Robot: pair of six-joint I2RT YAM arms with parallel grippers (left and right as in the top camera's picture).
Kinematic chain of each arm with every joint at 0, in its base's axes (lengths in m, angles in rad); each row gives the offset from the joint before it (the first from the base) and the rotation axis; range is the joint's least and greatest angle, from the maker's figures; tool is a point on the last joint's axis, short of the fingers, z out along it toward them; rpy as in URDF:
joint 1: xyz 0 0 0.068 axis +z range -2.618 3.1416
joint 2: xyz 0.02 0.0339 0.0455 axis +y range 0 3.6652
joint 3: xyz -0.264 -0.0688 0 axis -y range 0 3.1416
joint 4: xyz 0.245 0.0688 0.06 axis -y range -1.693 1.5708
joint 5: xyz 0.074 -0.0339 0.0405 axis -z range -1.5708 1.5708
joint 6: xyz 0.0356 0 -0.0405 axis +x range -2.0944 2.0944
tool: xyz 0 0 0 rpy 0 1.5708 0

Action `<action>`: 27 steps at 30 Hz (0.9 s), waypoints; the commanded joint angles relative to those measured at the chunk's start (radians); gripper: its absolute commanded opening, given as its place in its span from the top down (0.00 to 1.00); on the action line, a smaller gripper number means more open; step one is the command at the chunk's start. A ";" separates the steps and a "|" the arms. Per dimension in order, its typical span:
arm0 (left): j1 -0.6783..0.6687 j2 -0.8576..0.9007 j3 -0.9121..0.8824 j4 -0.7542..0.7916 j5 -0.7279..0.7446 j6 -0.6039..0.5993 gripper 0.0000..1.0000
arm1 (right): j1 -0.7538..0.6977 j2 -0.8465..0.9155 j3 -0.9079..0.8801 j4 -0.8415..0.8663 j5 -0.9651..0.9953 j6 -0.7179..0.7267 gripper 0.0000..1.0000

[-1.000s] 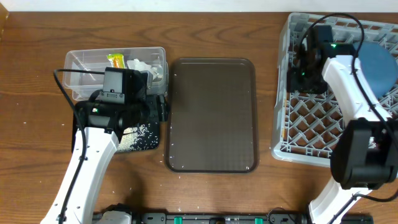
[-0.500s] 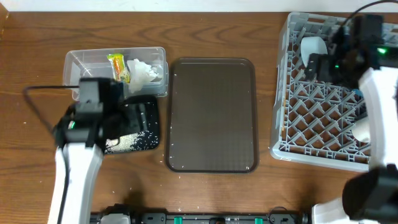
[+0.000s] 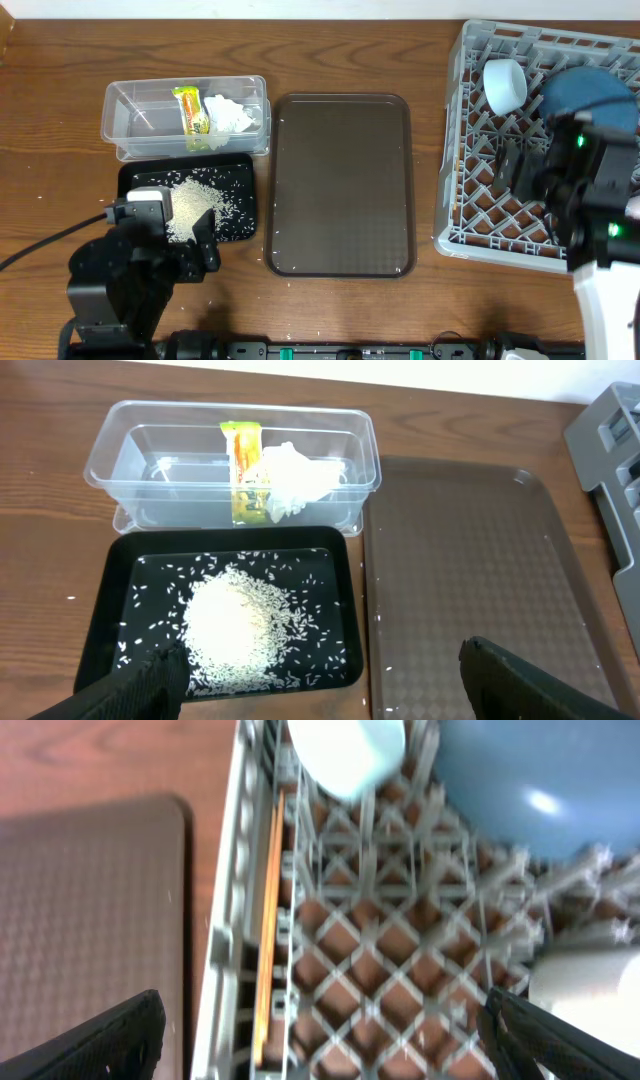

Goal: Sort waste into correct bins and load items into the dishwasher rack

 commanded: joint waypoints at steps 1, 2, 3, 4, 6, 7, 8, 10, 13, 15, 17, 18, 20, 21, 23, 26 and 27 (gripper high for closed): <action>0.003 -0.015 -0.013 -0.005 -0.025 0.020 0.11 | 0.005 -0.060 -0.071 -0.022 -0.003 -0.002 0.01; 0.003 -0.015 -0.013 -0.005 -0.025 0.020 0.11 | 0.005 -0.071 -0.087 -0.035 -0.003 -0.002 0.01; 0.003 -0.015 -0.013 -0.006 -0.025 0.020 0.11 | 0.005 -0.077 -0.098 -0.049 -0.003 -0.002 0.01; 0.003 -0.015 -0.013 -0.008 -0.025 0.020 0.11 | 0.005 -0.078 -0.105 -0.071 -0.003 -0.002 0.01; 0.003 -0.015 -0.013 -0.008 -0.025 0.020 0.11 | 0.005 -0.074 -0.113 -0.114 -0.003 -0.002 0.01; 0.003 -0.015 -0.013 -0.008 -0.025 0.020 0.10 | 0.005 -0.071 -0.113 -0.140 -0.003 -0.003 0.01; 0.003 -0.015 -0.013 -0.008 -0.025 0.020 0.11 | 0.005 -0.069 -0.113 -0.160 -0.003 -0.002 0.01; 0.003 -0.015 -0.013 -0.008 -0.025 0.020 0.10 | 0.005 -0.065 -0.113 -0.192 -0.003 -0.002 0.01; 0.003 -0.015 -0.013 -0.008 -0.025 0.020 0.10 | 0.005 -0.062 -0.113 -0.200 -0.003 -0.003 0.01; 0.003 -0.015 -0.013 -0.008 -0.025 0.020 0.10 | 0.005 -0.062 -0.113 -0.200 -0.003 -0.003 0.01; 0.003 -0.015 -0.013 -0.008 -0.025 0.020 0.10 | 0.005 -0.062 -0.113 -0.200 -0.003 -0.002 0.01; 0.003 -0.015 -0.013 -0.008 -0.025 0.020 0.10 | 0.005 -0.062 -0.113 -0.200 -0.003 -0.003 0.01; 0.003 -0.015 -0.013 -0.008 -0.025 0.020 0.10 | 0.005 -0.063 -0.113 -0.201 -0.002 -0.003 0.01; 0.003 -0.015 -0.013 -0.008 -0.025 0.020 0.10 | 0.005 -0.063 -0.113 -0.211 0.016 -0.013 0.01; 0.003 -0.015 -0.013 -0.008 -0.025 0.020 0.10 | 0.004 -0.074 -0.113 -0.229 0.027 -0.011 0.01; 0.003 -0.015 -0.013 -0.008 -0.025 0.020 0.10 | 0.005 -0.150 -0.140 -0.139 0.015 -0.010 0.01; 0.003 -0.015 -0.013 -0.008 -0.025 0.020 0.10 | 0.011 -0.188 -0.164 -0.084 0.015 -0.010 0.01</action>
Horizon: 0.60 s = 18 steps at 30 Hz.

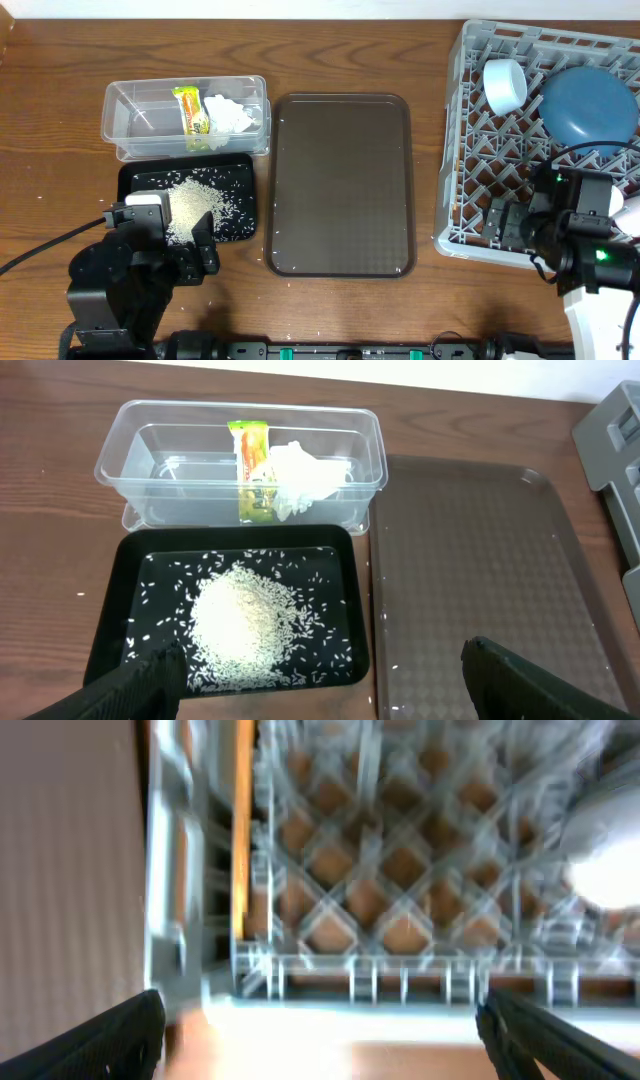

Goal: Sort waste into correct bins and load items into the dishwasher rack

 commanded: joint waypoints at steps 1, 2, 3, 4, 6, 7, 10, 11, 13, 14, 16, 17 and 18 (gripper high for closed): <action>0.003 -0.005 -0.008 -0.001 -0.012 0.017 0.10 | 0.018 -0.124 -0.064 0.124 0.007 -0.009 0.01; 0.003 -0.005 -0.008 -0.001 -0.012 0.018 0.10 | 0.029 -0.163 -0.101 0.192 0.006 -0.009 0.01; 0.003 -0.005 -0.008 -0.001 -0.012 0.018 0.10 | 0.043 -0.211 -0.153 0.274 0.007 -0.009 0.01; 0.003 -0.005 -0.008 -0.001 -0.012 0.017 0.10 | 0.057 -0.253 -0.200 0.343 0.007 -0.009 0.01; 0.003 -0.005 -0.008 -0.001 -0.012 0.018 0.10 | 0.092 -0.358 -0.319 0.499 0.007 -0.009 0.01; 0.003 -0.005 -0.008 -0.001 -0.012 0.018 0.10 | 0.108 -0.406 -0.369 0.560 0.008 -0.010 0.01; 0.003 -0.005 -0.008 -0.001 -0.012 0.017 0.10 | 0.144 -0.565 -0.531 0.742 0.028 -0.010 0.01; 0.003 -0.005 -0.008 -0.001 -0.012 0.018 0.10 | 0.150 -0.617 -0.580 0.791 0.034 -0.010 0.01; 0.003 -0.005 -0.008 -0.001 -0.012 0.017 0.09 | 0.157 -0.704 -0.660 0.868 0.034 -0.010 0.01; 0.003 -0.005 -0.008 -0.001 -0.012 0.017 0.09 | 0.159 -0.744 -0.698 0.907 0.034 -0.009 0.01; 0.003 -0.005 -0.008 -0.001 -0.012 0.017 0.09 | 0.159 -0.810 -0.760 0.968 0.033 -0.009 0.01; 0.003 -0.005 -0.008 -0.001 -0.012 0.018 0.09 | 0.158 -0.838 -0.789 0.994 0.033 -0.009 0.01; 0.003 -0.005 -0.008 -0.001 -0.012 0.018 0.10 | 0.158 -0.860 -0.812 1.012 0.032 -0.009 0.01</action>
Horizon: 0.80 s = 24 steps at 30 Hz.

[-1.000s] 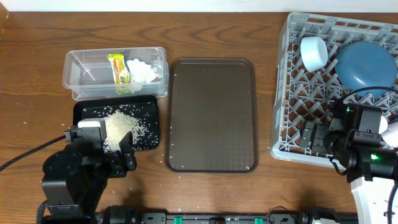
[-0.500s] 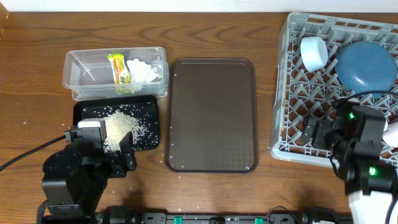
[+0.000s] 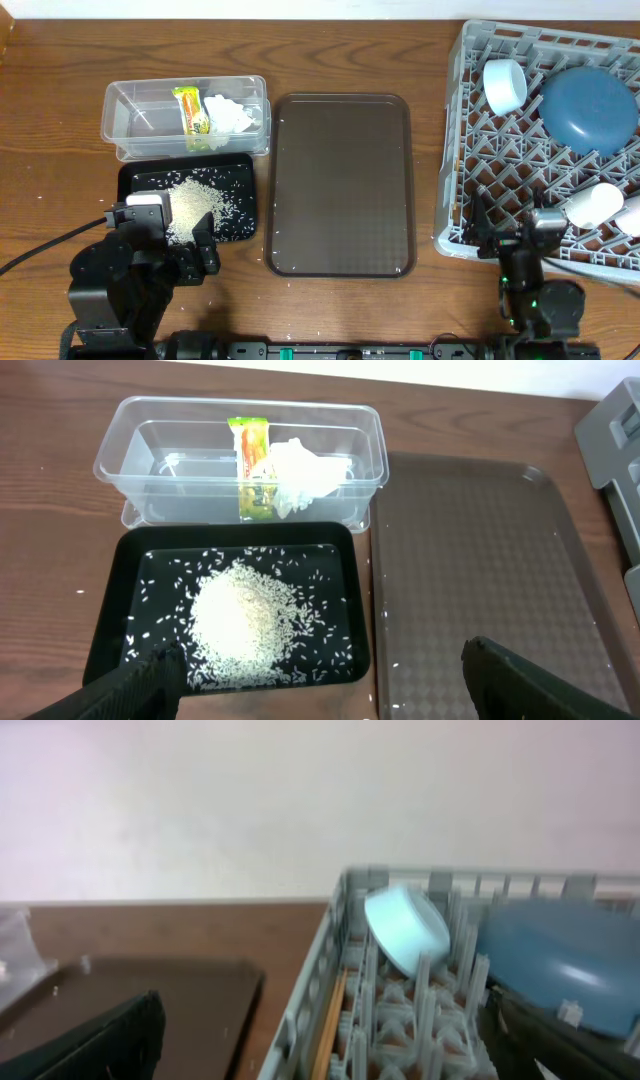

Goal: Sort waste into correct bins and load items into the dishwasher rack

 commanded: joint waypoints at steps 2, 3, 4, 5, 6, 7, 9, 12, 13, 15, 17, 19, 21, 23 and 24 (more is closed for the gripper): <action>0.003 -0.004 -0.003 0.000 -0.011 0.018 0.09 | 0.010 -0.104 -0.065 -0.027 -0.007 -0.011 0.01; 0.003 -0.004 -0.003 0.000 -0.011 0.018 0.09 | 0.010 -0.122 -0.065 -0.062 -0.019 -0.024 0.01; 0.003 -0.004 -0.003 0.000 -0.011 0.017 0.09 | 0.011 -0.119 -0.065 -0.096 -0.034 -0.036 0.01; 0.003 -0.004 -0.003 0.000 -0.011 0.018 0.09 | 0.010 -0.119 -0.065 -0.142 -0.035 -0.036 0.01; 0.003 -0.004 -0.003 0.000 -0.011 0.018 0.09 | 0.010 -0.119 -0.065 -0.175 -0.029 -0.036 0.01; 0.003 -0.004 -0.003 0.000 -0.011 0.017 0.09 | 0.010 -0.114 -0.065 -0.169 -0.023 -0.036 0.01; 0.003 -0.004 -0.003 0.000 -0.011 0.017 0.10 | 0.011 -0.114 -0.065 -0.167 -0.030 -0.035 0.01; 0.003 -0.004 -0.003 0.000 -0.011 0.017 0.09 | 0.010 -0.113 -0.065 -0.166 -0.031 -0.036 0.01; 0.003 -0.004 -0.003 0.000 -0.011 0.017 0.09 | 0.010 -0.113 -0.065 -0.166 -0.031 -0.036 0.01; 0.003 -0.004 -0.003 0.000 -0.011 0.017 0.10 | 0.010 -0.113 -0.065 -0.166 -0.031 -0.036 0.01; 0.003 -0.004 -0.003 0.000 -0.011 0.018 0.10 | 0.010 -0.112 -0.065 -0.166 -0.031 -0.036 0.01; 0.003 -0.004 -0.003 0.000 -0.011 0.018 0.09 | 0.010 -0.112 -0.065 -0.166 -0.031 -0.036 0.01; 0.003 -0.004 -0.003 0.000 -0.011 0.018 0.09 | 0.010 -0.112 -0.065 -0.166 -0.031 -0.036 0.01; 0.003 -0.004 -0.003 0.000 -0.011 0.018 0.09 | 0.010 -0.112 -0.065 -0.166 -0.031 -0.036 0.01; 0.003 -0.004 -0.003 0.000 -0.011 0.018 0.09 | 0.010 -0.112 -0.065 -0.166 -0.030 -0.036 0.01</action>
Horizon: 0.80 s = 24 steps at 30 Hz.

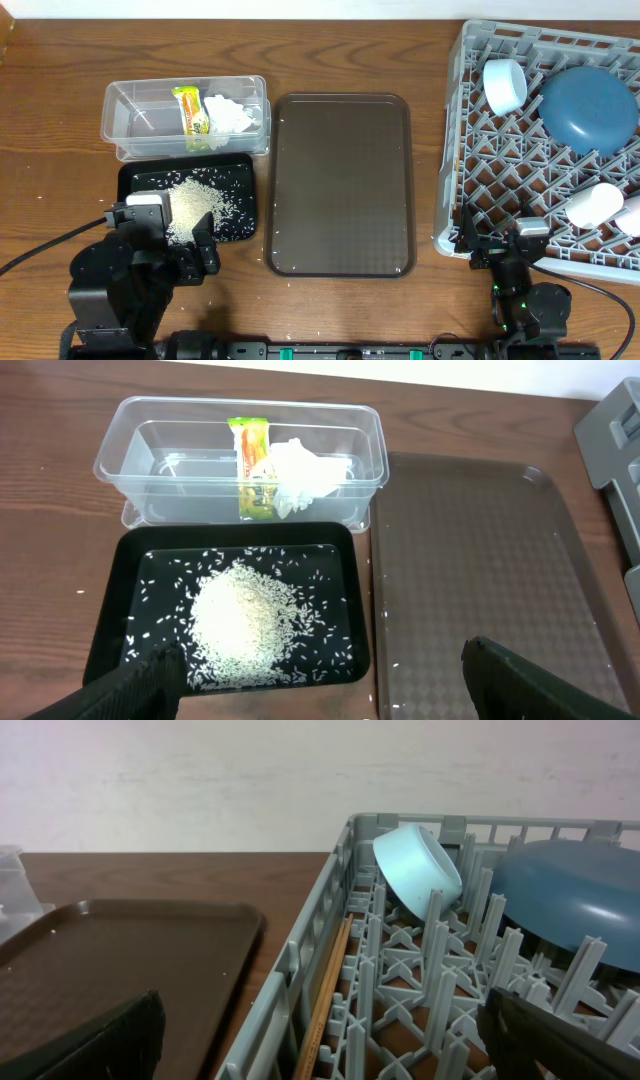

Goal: Sort waste into correct bins and load items into the dishwasher rack

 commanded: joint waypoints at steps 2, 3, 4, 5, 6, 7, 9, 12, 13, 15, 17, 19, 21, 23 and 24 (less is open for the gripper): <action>0.003 -0.004 -0.003 0.000 -0.011 0.018 0.09 | 0.010 -0.005 -0.002 -0.003 -0.008 -0.013 0.01; 0.003 -0.004 -0.003 0.000 -0.011 0.018 0.09 | 0.010 -0.005 -0.002 -0.003 -0.008 -0.013 0.01; 0.003 -0.004 -0.003 0.000 -0.011 0.018 0.09 | 0.010 -0.005 -0.002 -0.003 -0.008 -0.013 0.01; 0.003 -0.004 -0.003 0.000 -0.011 0.018 0.09 | 0.010 -0.005 -0.002 -0.003 -0.007 -0.013 0.01; 0.003 -0.004 -0.003 0.000 -0.011 0.017 0.09 | 0.010 -0.005 -0.002 -0.003 -0.008 -0.013 0.01; 0.003 -0.004 -0.003 0.000 -0.011 0.018 0.09 | 0.010 -0.005 -0.002 -0.003 -0.008 -0.013 0.01; 0.003 -0.004 -0.003 0.000 -0.011 0.018 0.09 | 0.010 -0.005 -0.002 -0.003 -0.007 -0.013 0.01; 0.003 -0.004 -0.003 0.000 -0.011 0.017 0.09 | 0.010 -0.005 -0.002 -0.003 -0.008 -0.013 0.01; 0.003 -0.004 -0.003 0.000 -0.011 0.018 0.10 | 0.010 -0.005 -0.002 -0.003 -0.008 -0.013 0.01; 0.003 -0.004 -0.003 0.000 -0.011 0.017 0.09 | 0.010 -0.005 -0.002 -0.003 -0.008 -0.013 0.01; 0.003 -0.004 -0.003 0.000 -0.011 0.018 0.10 | 0.010 -0.005 -0.002 -0.003 -0.008 -0.013 0.01; 0.003 -0.012 -0.004 -0.018 -0.011 0.018 0.09 | 0.010 -0.005 -0.002 -0.003 -0.008 -0.013 0.01; 0.006 -0.033 -0.008 -0.041 -0.021 0.025 0.09 | 0.010 -0.005 -0.002 -0.003 -0.008 -0.013 0.01; 0.014 -0.070 -0.037 -0.039 -0.023 0.024 0.10 | 0.010 -0.005 -0.002 -0.003 -0.008 -0.013 0.01; 0.018 -0.091 -0.060 -0.032 -0.023 0.024 0.09 | 0.010 -0.005 -0.002 -0.003 -0.008 -0.013 0.01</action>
